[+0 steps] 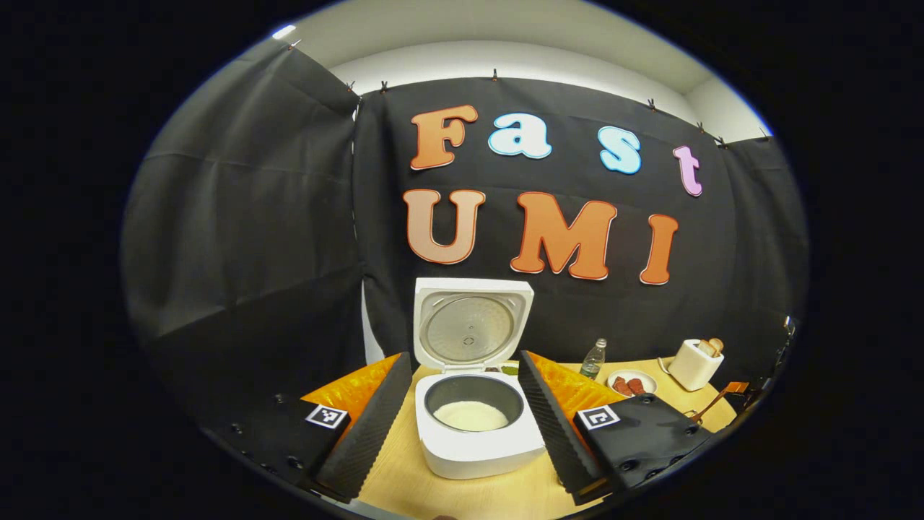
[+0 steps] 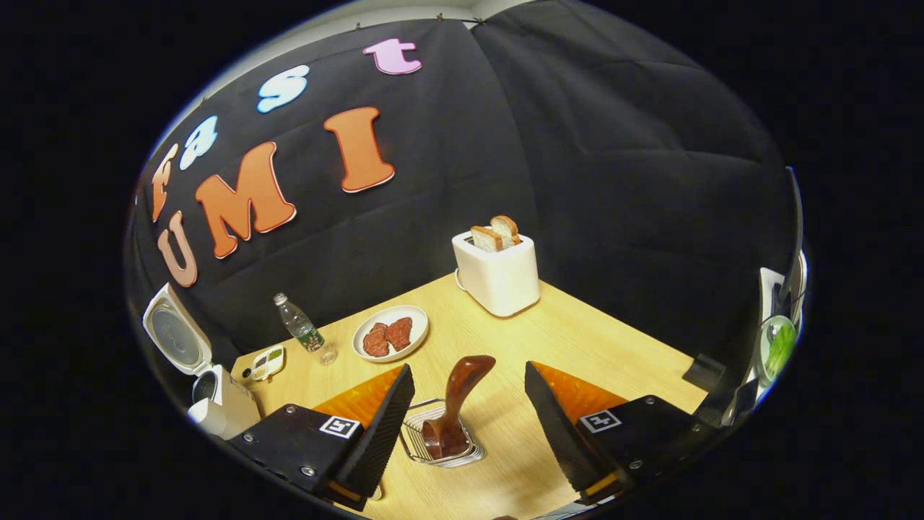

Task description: Close the left gripper, press the button to open the rice cooker; take a wooden spoon from the chopstick holder with the right hand, scoop a spoonful of rice and pour it into the rice cooker, then put the wooden spoon back into the chopstick holder.

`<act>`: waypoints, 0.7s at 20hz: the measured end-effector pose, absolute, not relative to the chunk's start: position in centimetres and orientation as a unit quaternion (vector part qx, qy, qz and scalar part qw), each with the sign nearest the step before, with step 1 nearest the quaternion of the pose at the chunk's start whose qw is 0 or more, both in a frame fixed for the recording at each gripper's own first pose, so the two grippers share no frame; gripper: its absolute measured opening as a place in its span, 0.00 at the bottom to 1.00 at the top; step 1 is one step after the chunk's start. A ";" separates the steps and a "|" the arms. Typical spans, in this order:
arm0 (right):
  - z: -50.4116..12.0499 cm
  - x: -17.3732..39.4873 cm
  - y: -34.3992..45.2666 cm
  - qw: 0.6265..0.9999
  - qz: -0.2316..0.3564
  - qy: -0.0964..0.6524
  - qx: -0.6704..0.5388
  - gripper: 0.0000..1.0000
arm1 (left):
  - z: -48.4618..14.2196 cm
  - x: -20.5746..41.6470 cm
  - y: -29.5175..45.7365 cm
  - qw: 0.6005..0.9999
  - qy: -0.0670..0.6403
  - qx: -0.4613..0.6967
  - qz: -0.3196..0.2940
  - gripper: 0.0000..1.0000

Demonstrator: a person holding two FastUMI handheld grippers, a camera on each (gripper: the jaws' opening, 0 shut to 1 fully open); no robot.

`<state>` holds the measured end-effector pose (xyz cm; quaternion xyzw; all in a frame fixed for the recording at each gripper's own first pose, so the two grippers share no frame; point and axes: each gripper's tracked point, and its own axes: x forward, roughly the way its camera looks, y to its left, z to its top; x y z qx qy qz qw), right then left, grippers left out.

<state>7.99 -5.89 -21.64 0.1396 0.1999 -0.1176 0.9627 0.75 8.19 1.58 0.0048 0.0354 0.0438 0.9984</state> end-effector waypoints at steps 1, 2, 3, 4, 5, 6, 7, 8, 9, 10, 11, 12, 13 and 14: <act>-20.7 7.5 -5.5 0.966 -0.112 0.195 0.130 0.95 | 2.5 1.1 8.2 0.999 0.029 0.002 0.046 1.00; -19.7 7.1 -5.1 0.969 -0.106 0.190 0.121 0.95 | 3.5 1.7 8.1 0.999 0.022 -0.001 0.045 1.00; -18.9 6.7 -4.7 0.971 -0.101 0.185 0.113 0.95 | 4.5 2.4 8.0 0.999 0.013 -0.003 0.045 1.00; -18.4 6.4 -4.1 0.973 -0.093 0.183 0.105 0.95 | 5.6 3.1 8.0 0.999 0.004 -0.006 0.044 1.00; -18.0 6.0 -3.6 0.975 -0.087 0.182 0.097 0.95 | 6.6 4.0 7.8 0.999 0.000 -0.009 0.039 1.00; -17.7 5.6 -3.3 0.975 -0.083 0.184 0.095 0.95 | 7.3 4.9 7.5 0.999 -0.001 -0.015 0.034 1.00; -17.2 5.2 -2.8 0.975 -0.076 0.182 0.098 0.95 | 8.2 5.9 7.6 0.999 -0.001 -0.021 0.033 1.00; -16.6 4.8 -2.1 0.977 -0.069 0.177 0.101 0.95 | 9.1 6.9 7.7 0.999 -0.002 -0.021 0.034 1.00; -16.2 4.5 -1.8 0.978 -0.063 0.174 0.100 0.95 | 10.2 8.1 7.9 0.999 -0.006 -0.017 0.034 1.00; -15.9 4.3 -1.6 0.979 -0.059 0.171 0.096 0.95 | 11.4 9.2 7.8 0.999 -0.016 -0.012 0.034 1.00; -15.4 4.1 -1.4 0.980 -0.056 0.166 0.095 0.95 | 12.4 10.4 7.8 0.999 -0.021 -0.006 0.037 1.00; -14.8 3.9 -0.8 0.981 -0.048 0.161 0.099 0.95 | 13.2 11.6 8.0 0.999 -0.025 0.001 0.043 1.00; -14.6 3.6 -0.4 0.981 -0.040 0.160 0.103 0.95 | 14.0 12.9 7.9 0.999 -0.028 0.007 0.044 1.00; -14.6 3.3 -0.1 0.981 -0.035 0.160 0.104 0.95 | 14.5 14.3 7.7 0.999 -0.028 0.011 0.045 1.00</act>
